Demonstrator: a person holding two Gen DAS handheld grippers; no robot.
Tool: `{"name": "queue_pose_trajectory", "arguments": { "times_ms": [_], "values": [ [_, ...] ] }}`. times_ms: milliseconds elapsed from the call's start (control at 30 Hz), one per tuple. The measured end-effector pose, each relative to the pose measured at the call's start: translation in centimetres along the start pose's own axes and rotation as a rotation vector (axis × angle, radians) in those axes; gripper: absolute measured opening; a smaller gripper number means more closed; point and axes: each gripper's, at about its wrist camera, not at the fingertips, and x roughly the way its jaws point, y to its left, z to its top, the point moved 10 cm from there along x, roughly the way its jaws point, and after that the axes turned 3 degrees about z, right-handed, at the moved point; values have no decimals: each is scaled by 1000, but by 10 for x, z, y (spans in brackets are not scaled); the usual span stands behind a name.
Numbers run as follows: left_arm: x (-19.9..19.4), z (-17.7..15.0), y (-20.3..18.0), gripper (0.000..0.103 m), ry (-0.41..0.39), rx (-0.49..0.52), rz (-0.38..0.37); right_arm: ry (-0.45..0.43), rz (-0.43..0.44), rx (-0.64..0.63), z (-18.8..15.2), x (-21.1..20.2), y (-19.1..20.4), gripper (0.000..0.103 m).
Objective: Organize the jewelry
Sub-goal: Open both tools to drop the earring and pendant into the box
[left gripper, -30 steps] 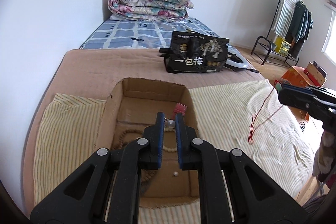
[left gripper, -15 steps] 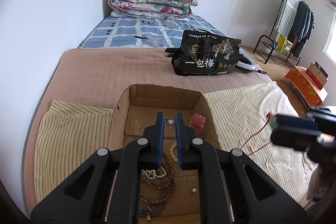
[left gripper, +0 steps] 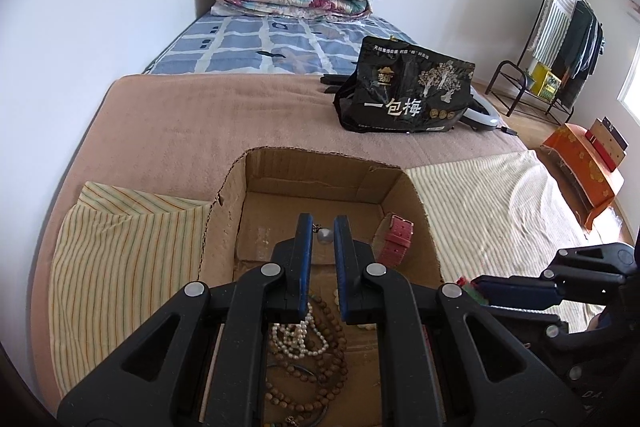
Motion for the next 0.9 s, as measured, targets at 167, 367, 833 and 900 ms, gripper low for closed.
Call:
{"name": "queue_pose_trajectory", "arguments": {
  "times_ms": [167, 367, 833, 900],
  "values": [
    [10, -3, 3, 15, 20, -5, 12, 9, -18, 8, -5, 8, -8, 32],
    [11, -1, 6, 58, 1, -10, 30, -2, -52, -5, -7, 11, -12, 75],
    [10, -1, 9, 59, 2, -18, 35, -4, -118, 9, -11, 6, -21, 100],
    [8, 0, 9, 59, -4, -19, 35, -7, -124, 9, -10, 4, -21, 100]
  ]
}}
